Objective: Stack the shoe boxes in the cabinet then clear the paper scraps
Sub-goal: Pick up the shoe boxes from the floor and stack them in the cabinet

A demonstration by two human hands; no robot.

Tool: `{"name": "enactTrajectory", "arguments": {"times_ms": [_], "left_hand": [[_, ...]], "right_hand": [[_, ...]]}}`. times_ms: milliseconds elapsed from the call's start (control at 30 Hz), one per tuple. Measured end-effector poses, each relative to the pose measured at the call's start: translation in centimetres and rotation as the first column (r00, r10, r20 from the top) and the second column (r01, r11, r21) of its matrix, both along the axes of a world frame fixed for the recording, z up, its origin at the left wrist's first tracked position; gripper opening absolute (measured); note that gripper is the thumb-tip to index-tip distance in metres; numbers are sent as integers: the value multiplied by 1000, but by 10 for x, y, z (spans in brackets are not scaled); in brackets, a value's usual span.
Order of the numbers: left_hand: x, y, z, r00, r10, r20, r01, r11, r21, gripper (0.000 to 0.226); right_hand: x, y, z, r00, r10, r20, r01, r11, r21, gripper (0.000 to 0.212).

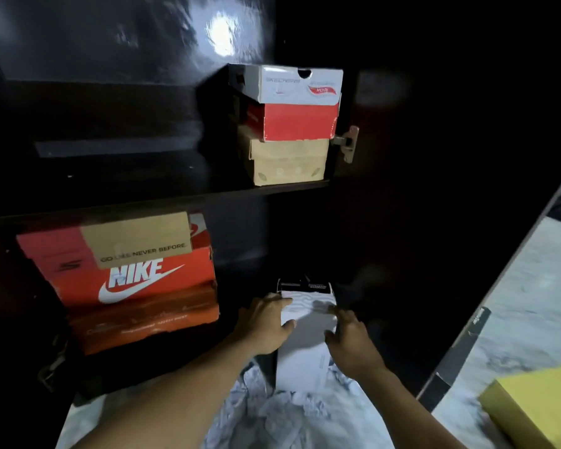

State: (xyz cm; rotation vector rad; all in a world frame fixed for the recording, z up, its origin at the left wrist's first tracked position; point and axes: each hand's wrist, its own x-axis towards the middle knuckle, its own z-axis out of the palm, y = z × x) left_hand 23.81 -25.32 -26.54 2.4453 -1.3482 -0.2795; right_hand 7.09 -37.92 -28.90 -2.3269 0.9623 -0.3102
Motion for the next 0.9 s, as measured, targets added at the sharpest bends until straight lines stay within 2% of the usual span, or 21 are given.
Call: {"name": "enactTrajectory", "arguments": {"times_ms": [100,200,300,400,533,633,700,833,900], "left_hand": [[-6,0,-10,1000,-7,-6,7,999,-36,52],[-21,10,-13,999,53,-3,-53,987,-152,51],[-41,29,-20,980,110,-163,-150,953,-262,66],[-66,51,-30,936,187,-298,-268,927,-263,82],[-103,91,-44,890,298,-344,-391,888,-241,82],[-129,119,-55,864,333,-377,-442,861,-252,73],[-140,138,-66,829,378,-412,-487,849,-203,74],[-152,169,-94,703,440,-559,-584,805,-101,80],[-153,181,-107,609,463,-644,-637,770,-49,80]], "right_hand": [[-5,5,1,999,4,48,-2,999,-44,52],[-15,16,-1,991,-16,134,22,999,-47,45],[-31,42,-3,961,-75,266,80,997,-8,45],[-49,75,-6,920,-178,350,179,983,30,48],[-73,117,-10,888,-323,329,273,943,189,58],[-89,143,-25,891,-356,283,248,901,356,70],[-96,161,-39,896,-374,238,226,848,480,74],[-106,201,-75,937,-296,185,128,784,608,95],[-109,220,-89,968,-219,126,91,767,635,90]]}}
